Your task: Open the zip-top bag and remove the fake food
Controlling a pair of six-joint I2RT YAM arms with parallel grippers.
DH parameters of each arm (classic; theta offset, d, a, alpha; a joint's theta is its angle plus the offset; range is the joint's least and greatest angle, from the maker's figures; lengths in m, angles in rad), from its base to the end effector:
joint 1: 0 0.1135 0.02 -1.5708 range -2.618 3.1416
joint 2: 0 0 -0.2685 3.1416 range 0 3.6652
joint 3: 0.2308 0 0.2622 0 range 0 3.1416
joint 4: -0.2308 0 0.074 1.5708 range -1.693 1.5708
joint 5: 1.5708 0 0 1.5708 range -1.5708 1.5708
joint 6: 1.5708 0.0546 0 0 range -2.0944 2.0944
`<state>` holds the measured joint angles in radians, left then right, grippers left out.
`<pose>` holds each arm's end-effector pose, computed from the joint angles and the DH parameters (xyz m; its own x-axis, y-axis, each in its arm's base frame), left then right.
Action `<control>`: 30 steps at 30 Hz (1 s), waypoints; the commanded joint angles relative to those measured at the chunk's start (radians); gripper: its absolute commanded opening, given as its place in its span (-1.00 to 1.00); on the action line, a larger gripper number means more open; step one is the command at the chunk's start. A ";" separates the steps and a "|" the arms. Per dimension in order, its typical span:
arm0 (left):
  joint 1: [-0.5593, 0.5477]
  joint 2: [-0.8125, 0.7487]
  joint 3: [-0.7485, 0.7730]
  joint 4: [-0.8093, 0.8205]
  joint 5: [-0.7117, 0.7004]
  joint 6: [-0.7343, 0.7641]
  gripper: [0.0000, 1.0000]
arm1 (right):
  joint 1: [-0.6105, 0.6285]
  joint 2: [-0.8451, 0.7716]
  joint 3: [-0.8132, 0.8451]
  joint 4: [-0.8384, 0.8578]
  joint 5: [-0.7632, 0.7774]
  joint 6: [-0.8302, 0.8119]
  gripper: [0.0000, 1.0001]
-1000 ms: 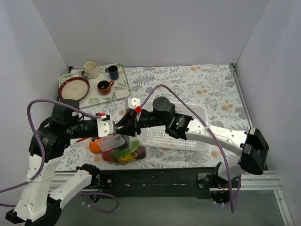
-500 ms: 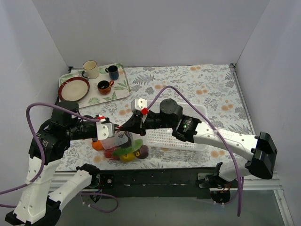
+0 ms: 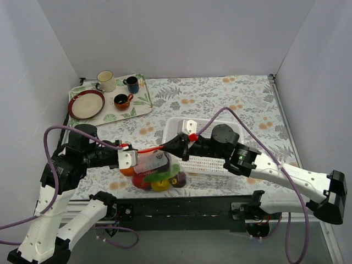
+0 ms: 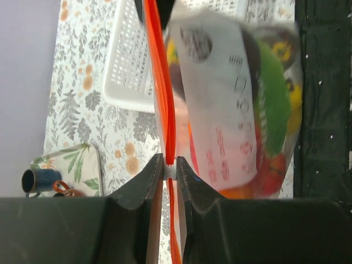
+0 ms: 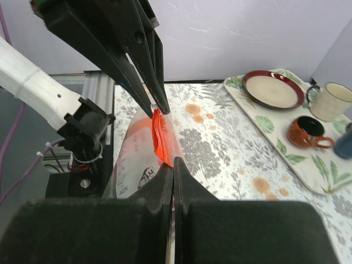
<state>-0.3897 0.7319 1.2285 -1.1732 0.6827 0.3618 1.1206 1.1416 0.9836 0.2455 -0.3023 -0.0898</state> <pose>0.0857 -0.0725 0.3944 -0.2763 0.4104 -0.8691 0.9063 0.4122 -0.0935 0.1139 0.2731 0.3877 0.1265 0.0651 -0.9898 -0.9812 0.1549 -0.1152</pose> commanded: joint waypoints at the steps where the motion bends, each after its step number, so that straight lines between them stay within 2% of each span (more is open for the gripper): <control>1: 0.002 -0.020 -0.101 -0.031 -0.184 0.054 -1.00 | -0.013 -0.205 -0.058 0.098 0.141 -0.033 -0.97; 6: 0.002 -0.005 -0.196 0.006 -0.322 0.049 -1.00 | -0.012 -0.298 -0.115 0.063 0.163 -0.024 -0.97; 12: 0.002 0.021 -0.274 0.049 -0.409 0.028 -1.00 | -0.012 -0.402 -0.143 0.009 0.178 -0.005 -0.97; 21: 0.002 0.041 -0.276 0.053 -0.477 -0.032 -1.00 | -0.013 -0.451 -0.184 -0.023 0.189 0.009 -0.97; 22: 0.002 0.037 -0.274 0.052 -0.477 -0.038 -0.86 | -0.012 -0.444 -0.184 -0.017 0.174 0.015 -0.97; 23: 0.002 0.035 -0.273 0.052 -0.474 -0.052 -0.57 | -0.012 -0.421 -0.181 -0.011 0.163 0.019 -0.97; 25: 0.002 0.037 -0.242 0.049 -0.428 -0.115 0.16 | -0.012 -0.390 -0.171 -0.003 0.129 0.024 -0.97; 26: 0.002 0.037 -0.225 0.049 -0.404 -0.144 0.65 | -0.012 -0.358 -0.165 -0.002 0.115 0.030 -0.97; 27: 0.002 0.044 -0.206 0.049 -0.332 -0.177 0.87 | -0.012 -0.343 -0.151 0.000 0.102 0.035 -0.97; 28: 0.002 0.061 -0.157 0.049 -0.296 -0.242 0.96 | -0.012 -0.329 -0.143 0.000 0.077 0.036 -0.97; 30: 0.000 0.086 -0.106 0.052 -0.218 -0.305 0.96 | -0.012 -0.298 -0.132 0.001 0.057 0.047 -0.97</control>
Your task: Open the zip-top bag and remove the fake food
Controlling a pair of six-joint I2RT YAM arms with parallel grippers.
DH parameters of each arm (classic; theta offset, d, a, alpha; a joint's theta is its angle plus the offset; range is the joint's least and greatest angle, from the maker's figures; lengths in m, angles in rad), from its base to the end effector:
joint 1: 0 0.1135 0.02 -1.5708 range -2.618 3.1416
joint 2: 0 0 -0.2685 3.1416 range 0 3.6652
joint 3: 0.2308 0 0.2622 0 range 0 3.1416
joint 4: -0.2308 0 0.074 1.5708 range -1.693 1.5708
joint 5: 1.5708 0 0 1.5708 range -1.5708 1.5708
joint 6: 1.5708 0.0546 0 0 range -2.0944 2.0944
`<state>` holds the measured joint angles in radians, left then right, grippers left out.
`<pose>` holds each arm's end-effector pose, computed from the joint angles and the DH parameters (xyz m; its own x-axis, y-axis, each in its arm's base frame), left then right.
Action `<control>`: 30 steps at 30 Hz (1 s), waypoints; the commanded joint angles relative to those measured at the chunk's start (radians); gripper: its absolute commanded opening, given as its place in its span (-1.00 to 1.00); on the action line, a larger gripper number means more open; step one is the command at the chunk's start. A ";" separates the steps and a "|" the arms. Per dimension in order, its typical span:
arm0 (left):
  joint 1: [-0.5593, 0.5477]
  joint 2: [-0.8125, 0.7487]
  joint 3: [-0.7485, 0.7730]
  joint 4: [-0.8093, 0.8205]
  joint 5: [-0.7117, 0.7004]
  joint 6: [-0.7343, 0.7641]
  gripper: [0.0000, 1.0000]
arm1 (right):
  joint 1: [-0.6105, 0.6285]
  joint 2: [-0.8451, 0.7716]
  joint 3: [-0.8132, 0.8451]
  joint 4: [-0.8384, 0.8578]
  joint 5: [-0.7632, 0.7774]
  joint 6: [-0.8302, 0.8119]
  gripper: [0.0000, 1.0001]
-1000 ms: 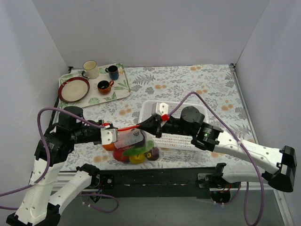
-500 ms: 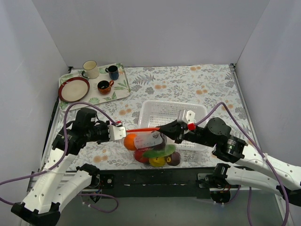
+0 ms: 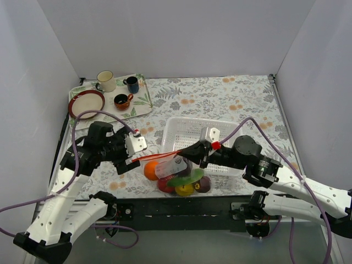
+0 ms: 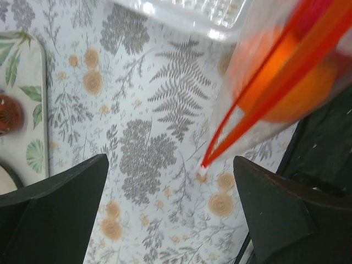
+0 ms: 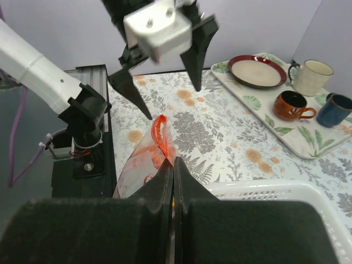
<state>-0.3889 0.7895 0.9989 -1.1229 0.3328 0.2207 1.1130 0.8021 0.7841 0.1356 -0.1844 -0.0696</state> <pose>0.1273 -0.0714 0.3164 -0.5959 0.4678 -0.6528 0.6903 0.7138 -0.1186 0.0867 0.1986 0.3769 0.1186 0.0861 -0.9892 -0.9564 0.2778 -0.0905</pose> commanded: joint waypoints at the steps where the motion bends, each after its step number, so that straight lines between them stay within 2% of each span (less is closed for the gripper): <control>1: 0.001 0.040 0.153 0.003 0.199 -0.206 0.96 | -0.004 0.046 0.067 0.113 -0.076 0.030 -0.97; 3: 0.001 0.079 0.225 0.015 0.238 -0.245 0.97 | -0.004 0.058 0.066 0.111 -0.086 0.034 -0.97; 7: 0.001 0.120 0.277 0.012 0.301 -0.254 0.95 | -0.004 0.052 0.043 0.113 -0.099 0.050 -0.97; 11: 0.001 0.128 0.250 -0.037 0.340 -0.187 0.85 | -0.002 0.039 0.020 0.119 -0.104 0.062 -0.97; 16: 0.001 0.086 0.170 0.021 0.321 -0.192 0.78 | -0.002 0.043 0.015 0.114 -0.141 0.062 -0.97; 30: 0.001 0.088 0.173 0.078 0.334 -0.199 0.72 | 0.011 0.077 0.023 0.104 -0.193 0.100 -0.97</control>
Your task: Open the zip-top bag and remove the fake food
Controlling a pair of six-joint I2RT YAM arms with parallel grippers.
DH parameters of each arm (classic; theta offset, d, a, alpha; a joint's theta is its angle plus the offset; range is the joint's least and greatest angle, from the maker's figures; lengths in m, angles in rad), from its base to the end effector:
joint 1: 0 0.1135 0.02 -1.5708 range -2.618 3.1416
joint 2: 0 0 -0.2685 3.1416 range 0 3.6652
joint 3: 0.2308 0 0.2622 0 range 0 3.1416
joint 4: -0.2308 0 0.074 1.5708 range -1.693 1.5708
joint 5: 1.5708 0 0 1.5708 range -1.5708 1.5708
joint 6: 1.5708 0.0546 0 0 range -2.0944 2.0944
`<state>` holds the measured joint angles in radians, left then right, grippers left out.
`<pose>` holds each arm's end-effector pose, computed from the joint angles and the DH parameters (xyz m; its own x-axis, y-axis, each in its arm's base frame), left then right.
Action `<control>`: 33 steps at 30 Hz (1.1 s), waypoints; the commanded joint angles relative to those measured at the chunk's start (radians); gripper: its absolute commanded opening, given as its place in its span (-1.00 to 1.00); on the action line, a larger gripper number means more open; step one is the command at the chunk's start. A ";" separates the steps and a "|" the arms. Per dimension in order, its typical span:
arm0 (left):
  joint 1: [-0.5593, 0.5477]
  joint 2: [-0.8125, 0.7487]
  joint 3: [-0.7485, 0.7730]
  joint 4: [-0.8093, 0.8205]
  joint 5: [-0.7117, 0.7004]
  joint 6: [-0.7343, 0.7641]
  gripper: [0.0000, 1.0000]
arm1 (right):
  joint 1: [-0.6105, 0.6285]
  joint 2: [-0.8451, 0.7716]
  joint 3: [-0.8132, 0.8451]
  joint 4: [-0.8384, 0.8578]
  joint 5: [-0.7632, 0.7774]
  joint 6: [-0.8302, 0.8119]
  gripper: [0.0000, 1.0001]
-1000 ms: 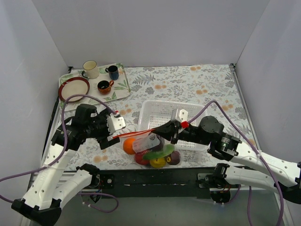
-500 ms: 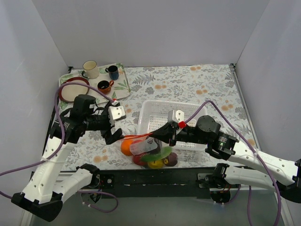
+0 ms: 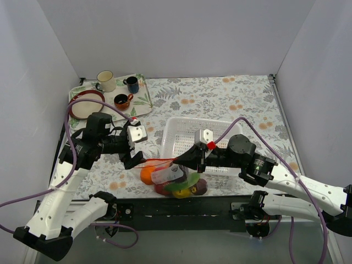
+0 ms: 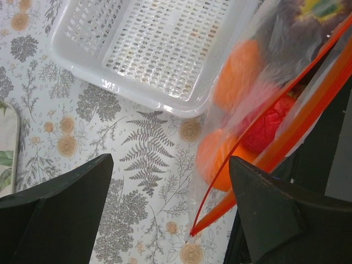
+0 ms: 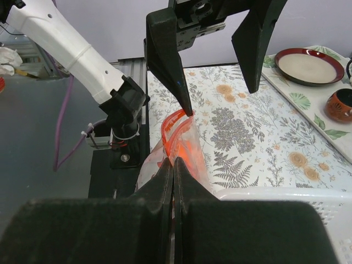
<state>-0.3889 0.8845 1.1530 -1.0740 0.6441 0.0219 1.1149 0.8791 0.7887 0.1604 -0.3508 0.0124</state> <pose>0.1371 -0.0916 0.3619 -0.6521 0.2861 -0.7021 0.7026 0.5761 -0.4178 0.0859 0.2178 0.3657 0.0185 0.0641 -0.9978 -0.9944 0.1049 -0.0117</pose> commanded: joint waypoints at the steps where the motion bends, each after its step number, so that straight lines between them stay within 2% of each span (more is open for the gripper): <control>1: 0.001 -0.007 0.019 0.026 0.031 0.004 0.72 | 0.011 0.000 0.018 0.079 -0.027 0.020 -0.97; 6: 0.001 -0.015 -0.012 0.003 0.074 -0.008 0.71 | 0.014 -0.003 0.020 0.076 -0.027 0.018 -0.97; 14: 0.001 -0.021 -0.050 -0.078 0.218 -0.016 0.68 | 0.017 0.000 0.038 0.065 -0.024 0.020 -0.97; 18: 0.001 -0.024 -0.049 -0.092 0.215 -0.016 0.61 | 0.019 0.001 0.041 0.062 -0.027 0.020 -0.97; 19: 0.001 -0.024 -0.042 -0.092 0.212 -0.016 0.55 | 0.020 0.001 0.041 0.062 -0.025 0.020 -0.97; 21: 0.001 -0.021 -0.032 -0.095 0.221 -0.017 -0.05 | 0.020 0.006 0.046 0.064 -0.028 0.020 -0.97; 22: 0.001 -0.016 -0.020 -0.101 0.226 -0.013 -0.40 | 0.020 0.008 0.047 0.064 -0.030 0.020 -0.97; 23: 0.001 -0.009 -0.015 -0.103 0.226 -0.016 -0.91 | 0.022 0.009 0.050 0.064 -0.030 0.020 -0.97; 24: 0.001 -0.006 -0.009 -0.095 0.220 -0.017 -1.00 | 0.022 0.014 0.053 0.064 -0.033 0.020 -0.97; 33: 0.001 0.011 0.048 -0.093 0.206 -0.065 -1.00 | 0.023 0.021 0.072 0.054 -0.025 0.011 -0.97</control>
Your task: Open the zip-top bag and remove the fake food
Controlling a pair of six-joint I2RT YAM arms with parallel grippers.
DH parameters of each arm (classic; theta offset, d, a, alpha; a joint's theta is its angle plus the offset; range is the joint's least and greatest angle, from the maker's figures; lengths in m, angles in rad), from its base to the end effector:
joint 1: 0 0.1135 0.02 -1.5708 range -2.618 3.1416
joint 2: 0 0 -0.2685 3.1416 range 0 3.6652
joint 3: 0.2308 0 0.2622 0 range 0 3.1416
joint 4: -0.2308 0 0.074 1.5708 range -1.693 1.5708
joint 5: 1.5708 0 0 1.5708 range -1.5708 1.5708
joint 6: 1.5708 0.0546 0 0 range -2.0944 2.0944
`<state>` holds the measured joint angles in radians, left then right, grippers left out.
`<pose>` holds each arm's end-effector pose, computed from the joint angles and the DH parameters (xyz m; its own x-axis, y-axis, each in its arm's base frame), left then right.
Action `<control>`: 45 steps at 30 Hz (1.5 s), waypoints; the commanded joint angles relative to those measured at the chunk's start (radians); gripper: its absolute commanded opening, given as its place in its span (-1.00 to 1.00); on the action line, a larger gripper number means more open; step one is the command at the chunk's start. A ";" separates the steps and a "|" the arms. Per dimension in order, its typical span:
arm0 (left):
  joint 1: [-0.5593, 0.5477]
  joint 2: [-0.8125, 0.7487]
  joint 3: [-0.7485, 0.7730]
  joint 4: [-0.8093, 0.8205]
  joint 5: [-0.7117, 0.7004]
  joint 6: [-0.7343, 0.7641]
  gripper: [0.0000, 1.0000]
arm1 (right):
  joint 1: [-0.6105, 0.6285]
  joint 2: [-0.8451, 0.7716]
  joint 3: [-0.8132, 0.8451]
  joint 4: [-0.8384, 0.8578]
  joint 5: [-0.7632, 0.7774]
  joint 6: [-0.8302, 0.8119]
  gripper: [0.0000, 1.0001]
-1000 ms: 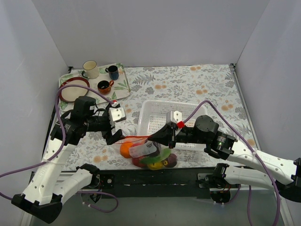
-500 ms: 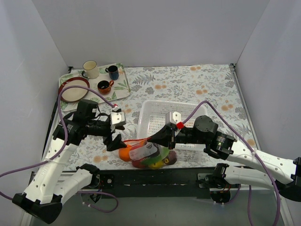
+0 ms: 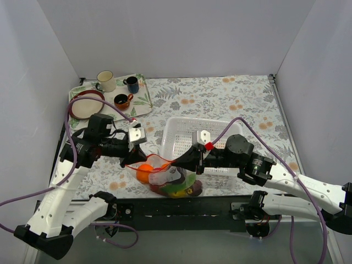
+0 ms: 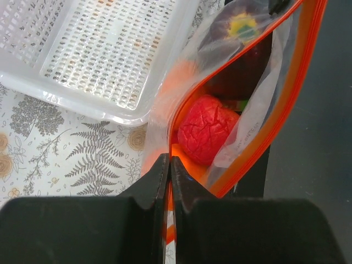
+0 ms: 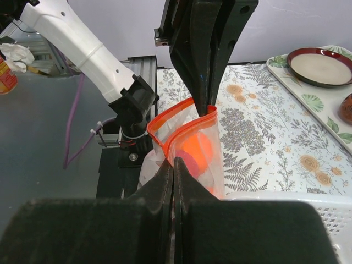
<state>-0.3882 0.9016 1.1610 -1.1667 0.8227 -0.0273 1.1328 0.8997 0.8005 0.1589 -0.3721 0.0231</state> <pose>0.1267 -0.0950 0.3600 -0.7474 0.2856 -0.5999 0.6552 0.4667 -0.5941 0.0828 0.2236 0.3656 0.0022 0.0556 -0.9985 -0.9979 0.0652 0.0014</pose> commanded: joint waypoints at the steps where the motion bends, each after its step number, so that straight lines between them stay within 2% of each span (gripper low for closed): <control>1: 0.000 -0.003 0.046 0.005 -0.003 -0.019 -1.00 | 0.005 0.004 0.066 0.054 0.001 -0.002 -0.87; 4: 0.000 0.006 0.114 0.035 -0.095 -0.031 -1.00 | 0.005 0.015 0.083 0.039 0.010 -0.009 -0.68; 6: 0.000 0.014 0.184 0.055 -0.244 -0.016 -1.00 | 0.005 0.024 0.103 0.018 0.025 -0.014 -0.51; 10: 0.000 0.032 0.253 0.082 -0.477 0.047 -1.00 | 0.005 0.034 0.114 0.001 0.050 -0.015 -0.38; 13: 0.000 0.049 0.252 0.079 -0.629 0.072 -1.00 | 0.005 0.033 0.109 -0.010 0.074 -0.014 -0.32; 14: 0.000 0.049 0.235 0.088 -0.705 0.072 -1.00 | 0.005 0.031 0.108 -0.013 0.091 -0.014 0.00; 17: 0.000 0.036 0.131 0.153 -0.798 0.066 -1.00 | 0.007 0.044 0.114 -0.045 0.139 -0.012 0.10; 19: 0.000 0.036 0.071 0.183 -0.859 0.032 -1.00 | 0.005 0.056 0.129 -0.086 0.171 -0.012 0.08; 22: 0.000 0.049 0.010 0.238 -0.960 -0.026 -1.00 | 0.004 0.109 0.167 -0.187 0.295 -0.009 -0.06; 27: 0.003 0.072 -0.032 0.358 -1.108 -0.019 -1.00 | 0.005 0.194 0.167 -0.229 0.397 0.001 -0.19; 33: 0.046 0.169 0.006 0.363 -1.252 -0.109 -1.00 | 0.007 0.260 0.212 -0.217 0.349 0.044 -0.39; 37: 0.115 0.242 0.109 0.297 -1.200 -0.239 -1.00 | 0.010 0.307 0.292 -0.205 0.308 0.057 -0.53; 39: 0.178 0.266 0.166 0.270 -1.110 -0.289 -1.00 | 0.010 0.329 0.304 -0.205 0.294 0.055 -0.62; 41: 0.212 0.284 0.227 0.265 -1.088 -0.325 -1.00 | 0.010 0.343 0.293 -0.217 0.294 0.051 -0.73; 45: 0.222 0.309 0.334 0.297 -1.090 -0.388 -1.00 | 0.010 0.340 0.203 -0.202 0.295 0.064 -0.81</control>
<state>-0.1757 1.2179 1.3739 -0.8921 -0.2935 -0.3061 1.1347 1.2392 1.0573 -0.0753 -0.0608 0.0715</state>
